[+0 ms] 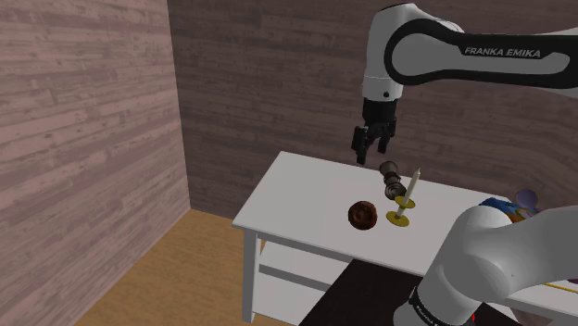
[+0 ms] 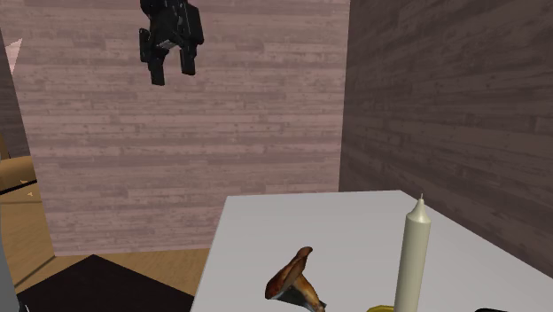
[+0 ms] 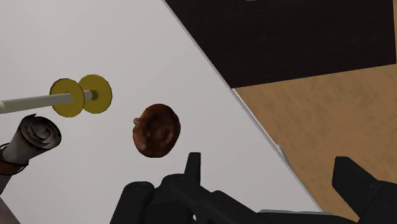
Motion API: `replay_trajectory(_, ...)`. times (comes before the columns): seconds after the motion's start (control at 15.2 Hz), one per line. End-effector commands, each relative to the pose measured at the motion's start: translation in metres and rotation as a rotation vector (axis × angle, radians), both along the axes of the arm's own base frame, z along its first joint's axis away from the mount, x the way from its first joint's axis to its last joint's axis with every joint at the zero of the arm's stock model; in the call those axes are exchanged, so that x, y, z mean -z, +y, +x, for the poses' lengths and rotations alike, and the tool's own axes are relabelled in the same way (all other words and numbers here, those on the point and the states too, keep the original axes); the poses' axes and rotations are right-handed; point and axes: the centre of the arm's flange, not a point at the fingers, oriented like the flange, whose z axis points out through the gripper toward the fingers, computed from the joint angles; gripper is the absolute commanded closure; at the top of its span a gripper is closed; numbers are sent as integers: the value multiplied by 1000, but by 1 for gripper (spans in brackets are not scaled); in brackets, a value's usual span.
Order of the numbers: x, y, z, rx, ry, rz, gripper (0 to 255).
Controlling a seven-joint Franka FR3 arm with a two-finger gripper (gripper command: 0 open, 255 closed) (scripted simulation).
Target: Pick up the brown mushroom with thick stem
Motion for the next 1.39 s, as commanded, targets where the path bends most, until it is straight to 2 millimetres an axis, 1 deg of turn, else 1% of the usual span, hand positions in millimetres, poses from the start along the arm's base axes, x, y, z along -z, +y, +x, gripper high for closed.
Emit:
replay_trajectory(0.0, 0, 0, 0, 0, 0, 0, 0)
replay_trajectory(0.33, 43, -60, 17, 5, 45, 68, 0)
replay_trajectory(0.66, 90, -117, 31, 9, 90, 136, 0)
replay_trajectory(0.99, 142, -170, 43, 14, 135, 204, 0)
replay_trajectory(1.32, 197, -220, 53, 18, 180, 272, 0)
